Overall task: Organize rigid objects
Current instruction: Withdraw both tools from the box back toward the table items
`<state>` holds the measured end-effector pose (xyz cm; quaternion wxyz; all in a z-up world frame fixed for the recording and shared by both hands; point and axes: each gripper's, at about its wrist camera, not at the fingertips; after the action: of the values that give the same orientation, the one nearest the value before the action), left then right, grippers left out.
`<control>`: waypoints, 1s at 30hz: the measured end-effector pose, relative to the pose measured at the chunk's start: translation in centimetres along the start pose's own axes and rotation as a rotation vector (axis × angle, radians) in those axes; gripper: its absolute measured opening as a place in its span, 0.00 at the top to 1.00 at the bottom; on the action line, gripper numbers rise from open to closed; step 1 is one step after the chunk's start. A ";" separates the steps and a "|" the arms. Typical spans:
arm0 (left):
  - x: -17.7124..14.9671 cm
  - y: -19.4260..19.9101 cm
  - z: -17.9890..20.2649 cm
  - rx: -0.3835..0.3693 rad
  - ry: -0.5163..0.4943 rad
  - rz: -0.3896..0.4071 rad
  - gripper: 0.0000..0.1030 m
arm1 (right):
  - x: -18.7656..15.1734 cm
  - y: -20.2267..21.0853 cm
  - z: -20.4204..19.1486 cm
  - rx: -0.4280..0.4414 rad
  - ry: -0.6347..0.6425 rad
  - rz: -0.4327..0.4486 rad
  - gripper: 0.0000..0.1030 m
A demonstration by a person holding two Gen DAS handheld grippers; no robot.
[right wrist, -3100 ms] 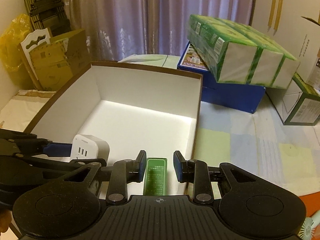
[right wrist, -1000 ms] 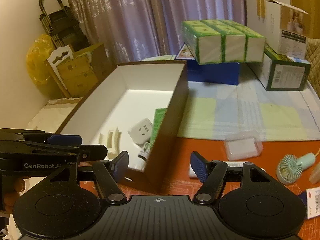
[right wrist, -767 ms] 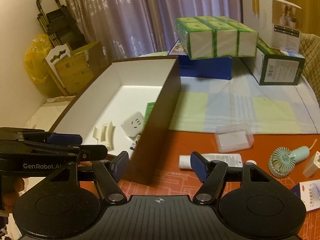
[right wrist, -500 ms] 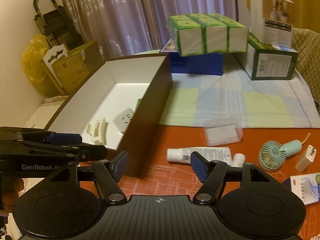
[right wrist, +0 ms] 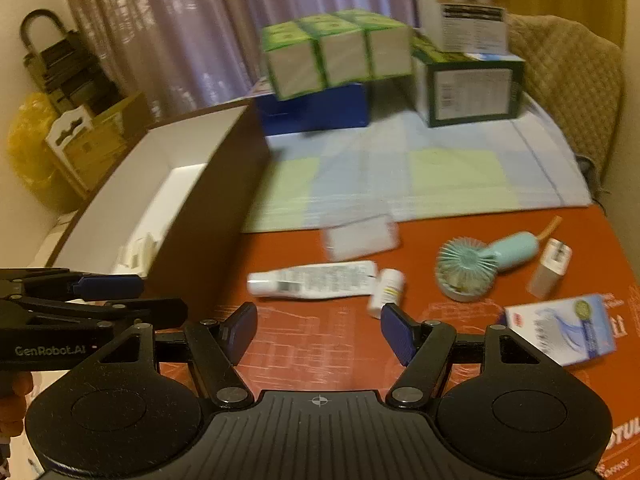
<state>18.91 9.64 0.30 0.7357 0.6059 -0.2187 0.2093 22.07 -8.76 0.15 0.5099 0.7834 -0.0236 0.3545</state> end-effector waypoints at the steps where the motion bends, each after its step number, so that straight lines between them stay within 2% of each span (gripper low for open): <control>1: 0.1 -0.3 0.4 -0.006 -0.008 -0.001 0.44 | -0.1 0.2 0.5 -0.005 -0.009 0.000 0.36; 9: 0.6 -2.5 2.7 -0.035 -0.061 -0.012 0.44 | -0.4 0.8 3.8 -0.035 -0.057 -0.006 0.36; 16: 1.0 -4.4 3.2 -0.015 -0.112 -0.022 0.44 | -0.5 0.4 5.4 -0.035 -0.079 -0.021 0.36; 24: 2.4 -7.4 3.1 0.024 -0.154 -0.045 0.45 | -0.4 -1.7 6.1 -0.034 -0.068 -0.039 0.37; 30: 3.9 -10.5 3.0 0.036 -0.165 -0.099 0.45 | -0.3 -4.1 6.2 -0.049 -0.050 -0.051 0.37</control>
<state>27.89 4.95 -5.40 0.7136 0.6443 -0.2444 0.1261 26.80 -11.94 -4.68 0.5373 0.7795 -0.0250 0.3210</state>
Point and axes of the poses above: each gripper's, at about its wrist camera, not at the fingertips, and y roughly against the way its jaws point, z to its right, x to its top, and after that the axes turned 3 degrees about -z, right-handed
